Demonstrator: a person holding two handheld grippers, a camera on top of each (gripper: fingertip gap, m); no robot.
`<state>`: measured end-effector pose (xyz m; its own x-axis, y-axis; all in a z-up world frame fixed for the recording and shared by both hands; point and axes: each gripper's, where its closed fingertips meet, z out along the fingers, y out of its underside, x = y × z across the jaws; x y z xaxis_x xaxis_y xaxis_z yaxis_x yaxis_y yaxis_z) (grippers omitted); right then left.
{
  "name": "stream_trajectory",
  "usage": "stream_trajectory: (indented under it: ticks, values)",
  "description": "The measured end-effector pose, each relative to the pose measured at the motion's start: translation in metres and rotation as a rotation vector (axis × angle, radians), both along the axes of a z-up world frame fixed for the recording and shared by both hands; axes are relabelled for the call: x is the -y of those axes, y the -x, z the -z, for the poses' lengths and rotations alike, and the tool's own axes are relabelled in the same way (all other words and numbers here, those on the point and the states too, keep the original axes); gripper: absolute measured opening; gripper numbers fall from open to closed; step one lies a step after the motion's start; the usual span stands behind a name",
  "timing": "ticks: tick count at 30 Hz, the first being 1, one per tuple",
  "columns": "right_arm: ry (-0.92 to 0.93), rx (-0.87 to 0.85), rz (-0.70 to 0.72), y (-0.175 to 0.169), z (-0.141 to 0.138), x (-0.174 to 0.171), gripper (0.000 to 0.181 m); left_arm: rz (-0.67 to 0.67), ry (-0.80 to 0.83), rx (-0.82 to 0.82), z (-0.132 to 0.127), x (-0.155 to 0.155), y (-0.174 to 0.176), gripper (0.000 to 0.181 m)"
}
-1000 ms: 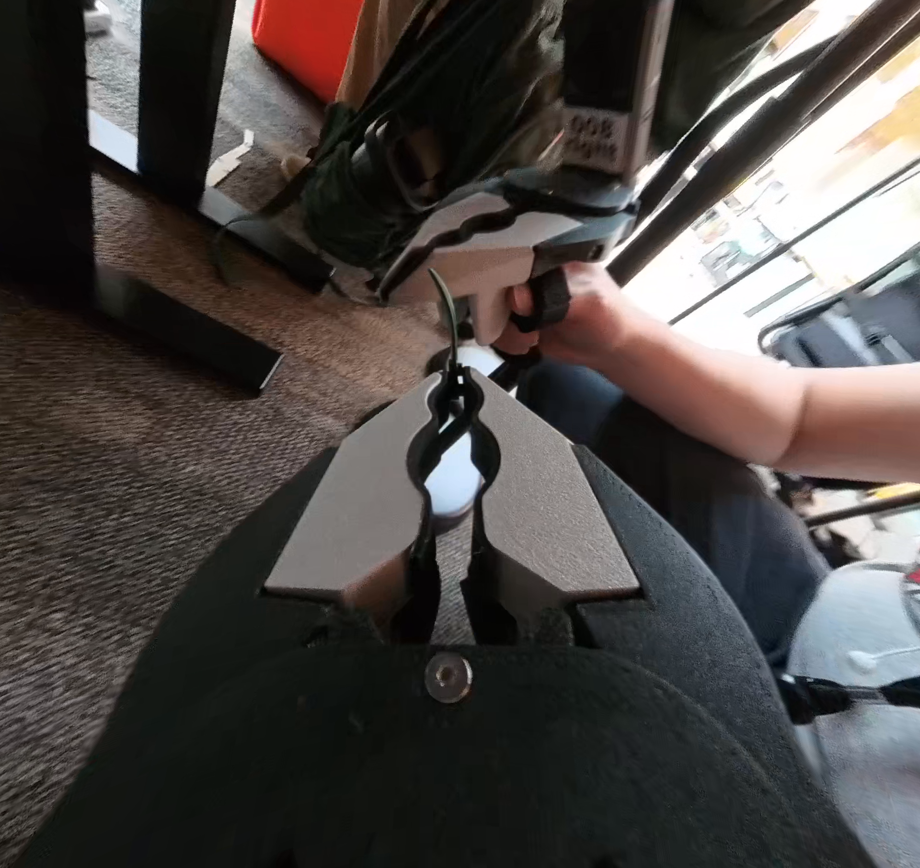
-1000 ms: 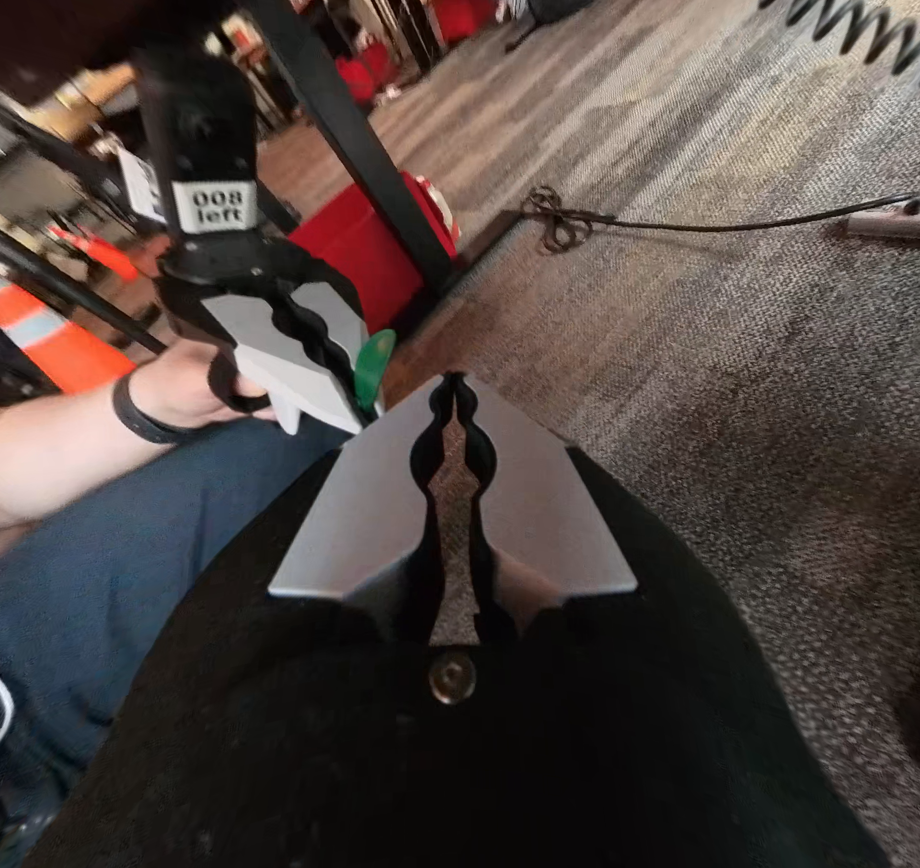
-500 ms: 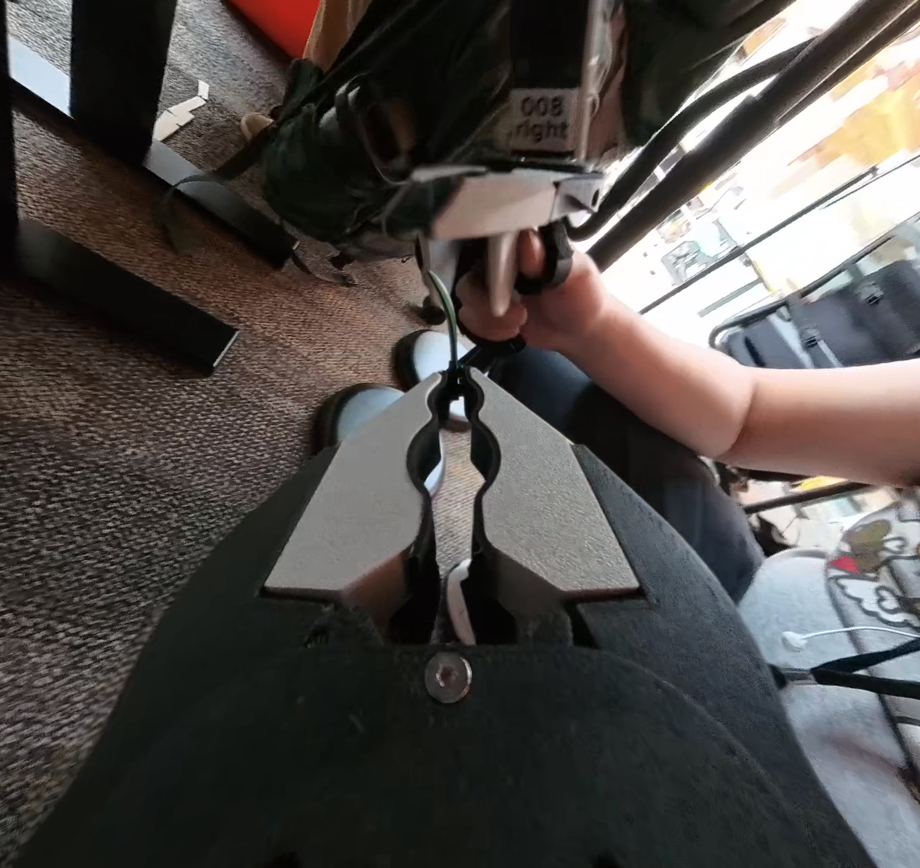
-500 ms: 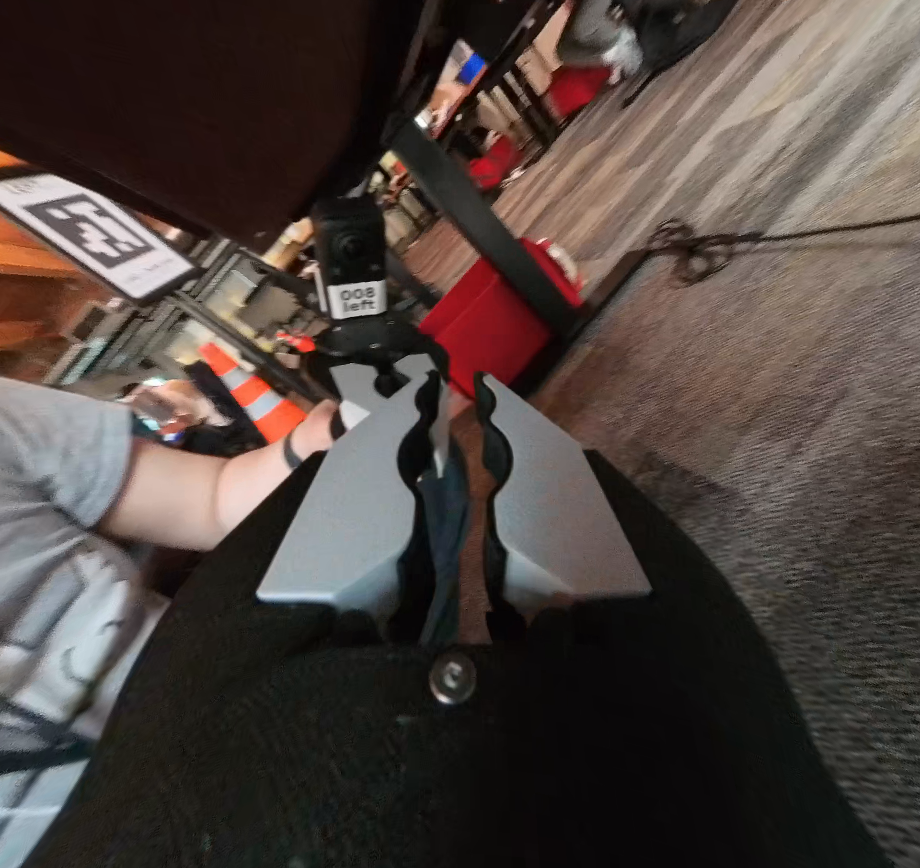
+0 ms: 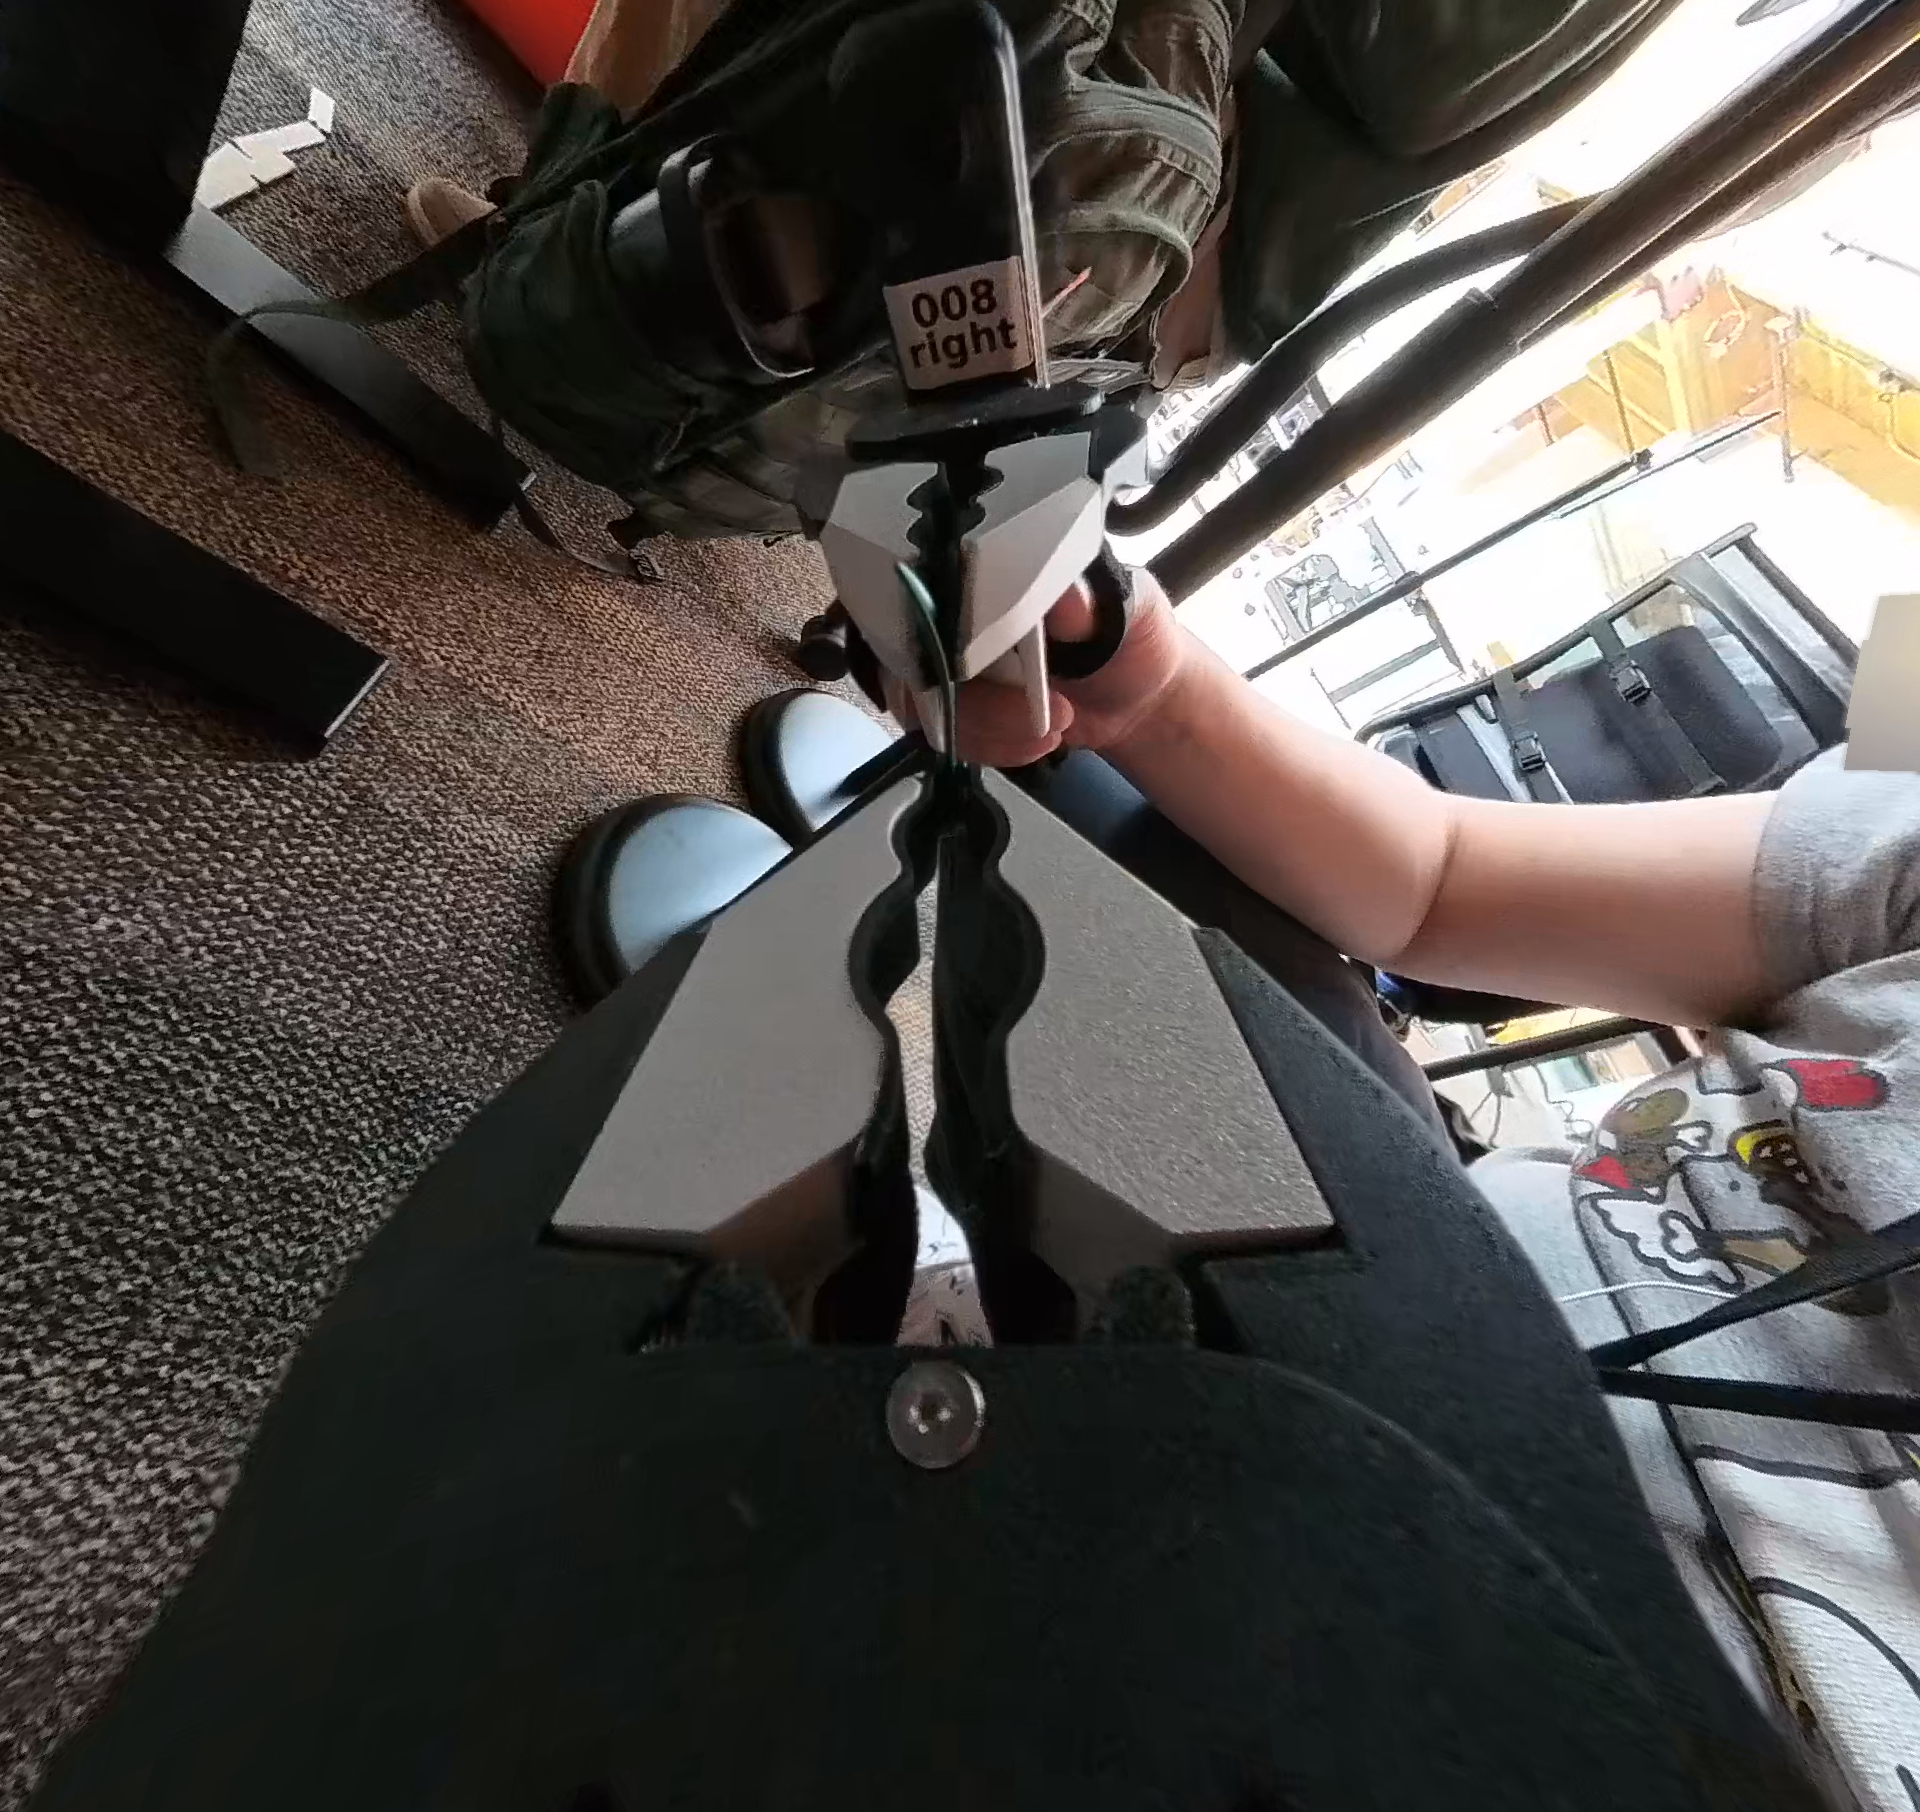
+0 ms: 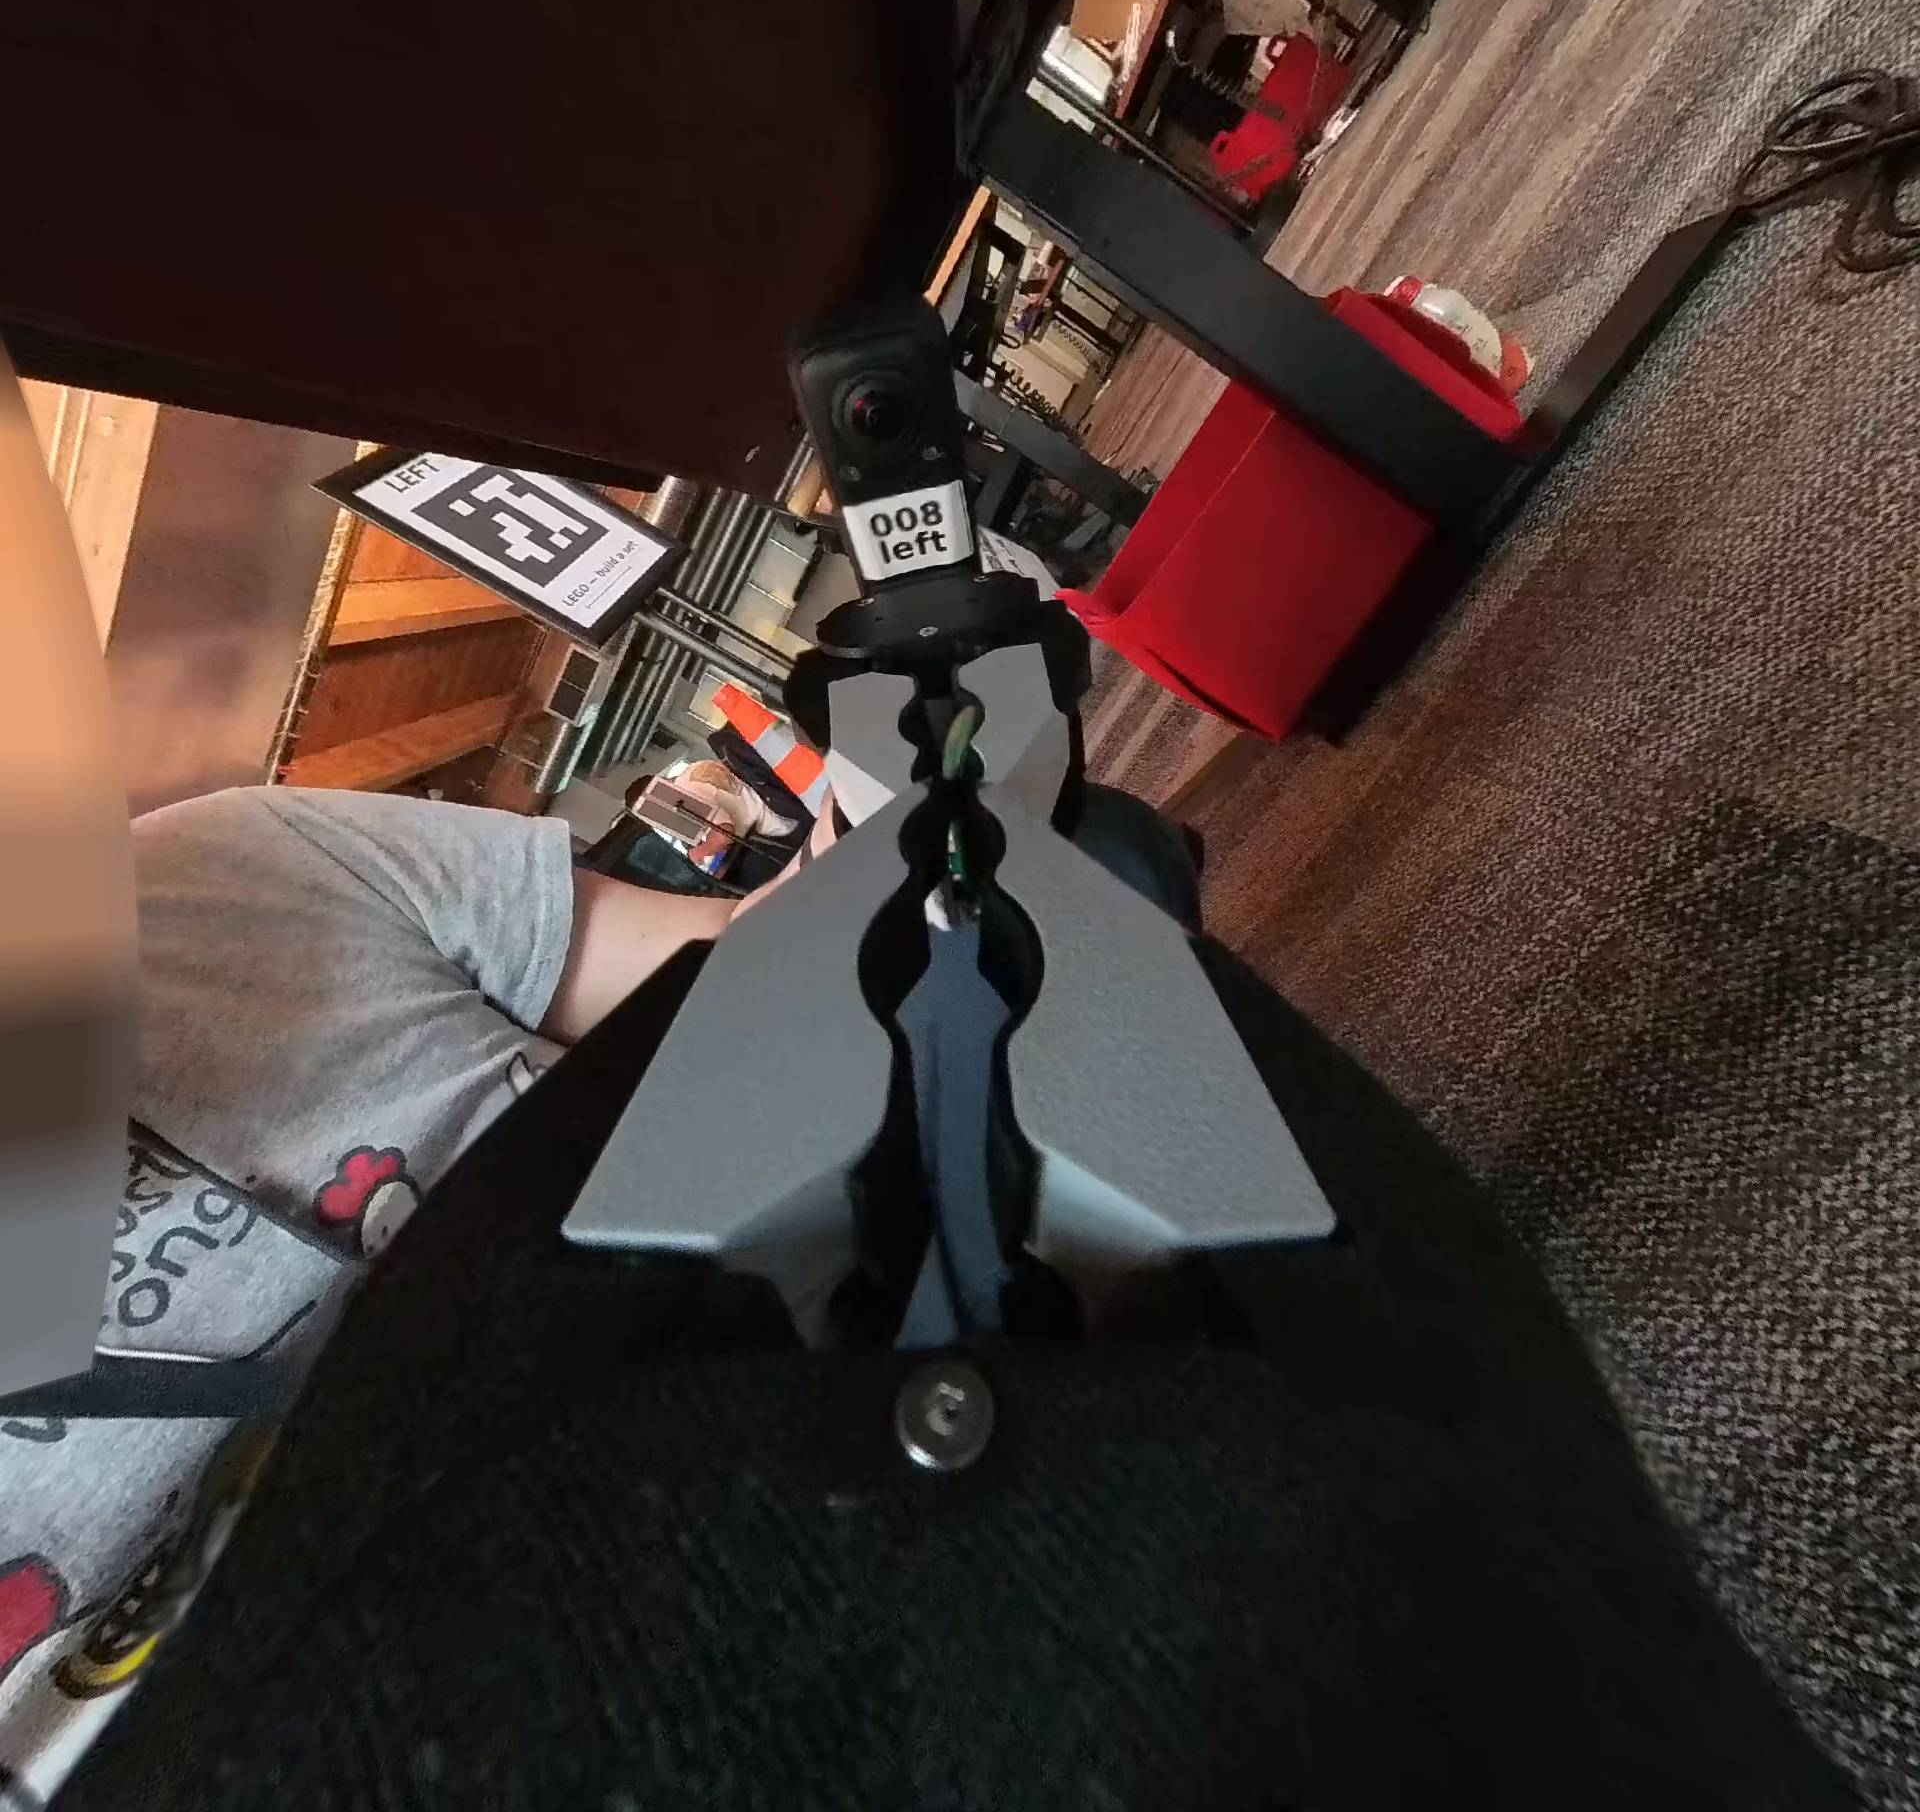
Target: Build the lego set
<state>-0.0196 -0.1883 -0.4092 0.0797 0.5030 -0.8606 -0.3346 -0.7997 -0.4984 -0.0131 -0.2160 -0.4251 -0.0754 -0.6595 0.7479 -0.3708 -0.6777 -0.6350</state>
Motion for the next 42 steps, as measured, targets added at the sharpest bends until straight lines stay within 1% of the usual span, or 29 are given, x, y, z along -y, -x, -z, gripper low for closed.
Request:
stream_trajectory:
  ticks: [4,7,8,10,12,14,15,16,17,18,19,21,22,23,24,26,27,28,29,30,32,33,34,35,37,40,42]
  values:
    - [0.026,-0.04,0.042,-0.006,-0.002,-0.009,0.0,-0.024,0.035,0.034,-0.003,-0.007,-0.002,0.003]
    - [0.055,-0.11,0.138,-0.025,-0.004,-0.023,0.0,0.016,0.055,0.003,0.007,-0.002,0.0,0.0]
    - [0.061,-0.125,0.143,-0.03,-0.004,-0.024,0.0,0.009,0.052,-0.015,0.011,-0.003,0.0,0.0]
    - [0.065,-0.142,0.148,-0.036,-0.005,-0.024,0.0,-0.048,0.029,-0.043,0.016,-0.013,0.0,0.0]
    - [0.062,-0.163,0.135,-0.036,-0.006,-0.021,0.0,-0.11,-0.032,-0.062,0.018,-0.026,0.003,0.0]
    - [0.052,-0.193,0.118,-0.034,-0.009,-0.017,0.0,-0.131,-0.084,-0.007,0.008,-0.032,0.002,0.0]
    - [0.029,-0.22,0.102,-0.033,-0.016,-0.014,0.0,-0.132,-0.078,0.052,-0.003,-0.031,0.0,0.0]
    - [-0.016,-0.24,0.083,-0.032,-0.024,-0.01,0.0,-0.128,-0.056,0.11,-0.013,-0.03,-0.001,0.004]
    - [-0.103,-0.238,0.074,-0.031,-0.034,-0.005,0.0,-0.125,-0.027,0.153,-0.022,-0.029,-0.002,0.01]
    - [-0.232,-0.197,0.087,-0.03,-0.044,0.001,0.0,-0.127,-0.001,0.191,-0.029,-0.03,-0.001,0.018]
    - [-0.409,-0.117,0.106,-0.027,-0.053,0.01,0.0,-0.14,0.019,0.227,-0.035,-0.033,0.0,0.027]
    - [-0.775,0.129,0.171,-0.015,-0.06,0.026,0.0,-0.191,0.033,0.289,-0.045,-0.044,0.005,0.048]
    - [-0.934,0.237,0.192,-0.008,-0.06,0.033,0.0,-0.211,0.015,0.313,-0.05,-0.049,0.009,0.062]
    - [-1.067,0.323,0.204,-0.002,-0.061,0.04,0.0,-0.221,-0.029,0.324,-0.053,-0.052,0.012,0.072]
    - [-1.165,0.401,0.213,0.005,-0.061,0.045,0.0,-0.225,-0.095,0.319,-0.054,-0.054,0.016,0.073]
    - [-1.349,0.547,0.239,0.015,-0.067,0.052,0.0,-0.206,-0.249,0.275,-0.052,-0.054,0.023,0.072]
    - [-1.452,0.639,0.281,0.018,-0.072,0.054,0.0,-0.173,-0.298,0.259,-0.05,-0.05,0.027,0.07]
    - [-1.56,0.728,0.316,0.022,-0.076,0.058,0.0,-0.124,-0.308,0.267,-0.049,-0.042,0.031,0.064]
    - [-1.66,0.825,0.344,0.025,-0.079,0.06,0.0,-0.066,-0.275,0.301,-0.051,-0.032,0.034,0.055]
    - [-1.752,0.927,0.385,0.027,-0.082,0.061,0.0,-0.003,-0.201,0.361,-0.058,-0.021,0.038,0.045]
    - [-1.934,1.08,0.457,0.033,-0.088,0.067,0.0,0.129,0.018,0.515,-0.082,-0.004,0.048,0.035]
    - [-1.99,1.141,0.492,0.035,-0.092,0.068,0.0,0.196,0.114,0.573,-0.092,0.002,0.054,0.021]
    - [-2.041,1.173,0.498,0.038,-0.094,0.071,0.0,0.246,0.179,0.604,-0.098,0.006,0.059,0.008]
    - [-2.082,1.192,0.488,0.041,-0.095,0.073,0.0,0.272,0.209,0.615,-0.101,0.009,0.061,0.007]
    - [-2.127,1.22,0.477,0.045,-0.097,0.077,0.0,0.311,0.188,0.618,-0.102,0.019,0.063,0.0]
    - [-2.181,1.261,0.441,0.046,-0.094,0.081,0.0,0.357,0.143,0.586,-0.099,0.033,0.066,0.0]
    - [-2.202,1.271,0.422,0.047,-0.089,0.083,0.0,0.367,0.156,0.574,-0.097,0.037,0.068,0.0]
